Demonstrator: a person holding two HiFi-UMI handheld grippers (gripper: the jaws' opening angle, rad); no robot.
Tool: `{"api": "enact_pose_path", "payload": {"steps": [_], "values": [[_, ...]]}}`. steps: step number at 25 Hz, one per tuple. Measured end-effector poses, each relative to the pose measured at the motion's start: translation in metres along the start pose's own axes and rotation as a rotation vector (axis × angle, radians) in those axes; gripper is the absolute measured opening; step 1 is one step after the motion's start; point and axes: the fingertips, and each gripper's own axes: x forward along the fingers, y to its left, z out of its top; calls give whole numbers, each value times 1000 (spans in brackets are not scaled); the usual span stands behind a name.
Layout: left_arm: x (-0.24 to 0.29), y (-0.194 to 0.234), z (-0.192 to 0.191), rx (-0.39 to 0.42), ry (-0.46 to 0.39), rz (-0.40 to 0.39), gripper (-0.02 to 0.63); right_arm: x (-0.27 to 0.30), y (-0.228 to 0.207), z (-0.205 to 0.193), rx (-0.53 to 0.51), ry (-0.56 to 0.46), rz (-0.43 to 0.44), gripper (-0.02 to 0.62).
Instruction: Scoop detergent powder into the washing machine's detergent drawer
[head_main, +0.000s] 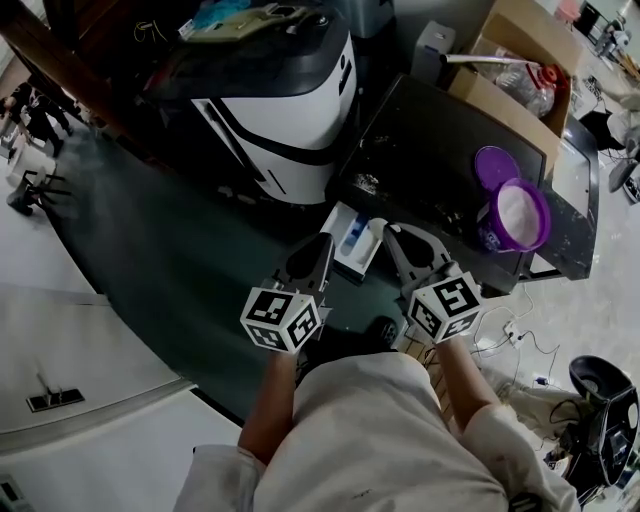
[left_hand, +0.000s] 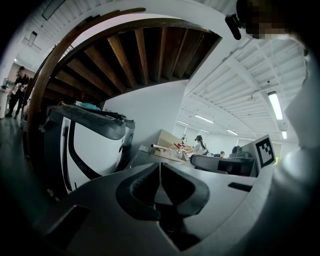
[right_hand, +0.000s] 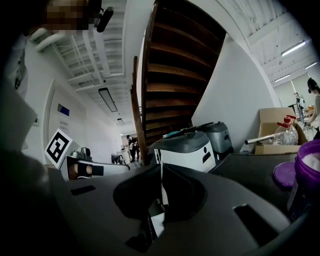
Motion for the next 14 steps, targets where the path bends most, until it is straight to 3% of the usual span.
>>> {"api": "enact_pose_path", "payload": {"steps": [14], "values": [[2, -1, -4, 0, 11, 2, 26, -1, -4, 0, 19, -7, -1, 14]]}}
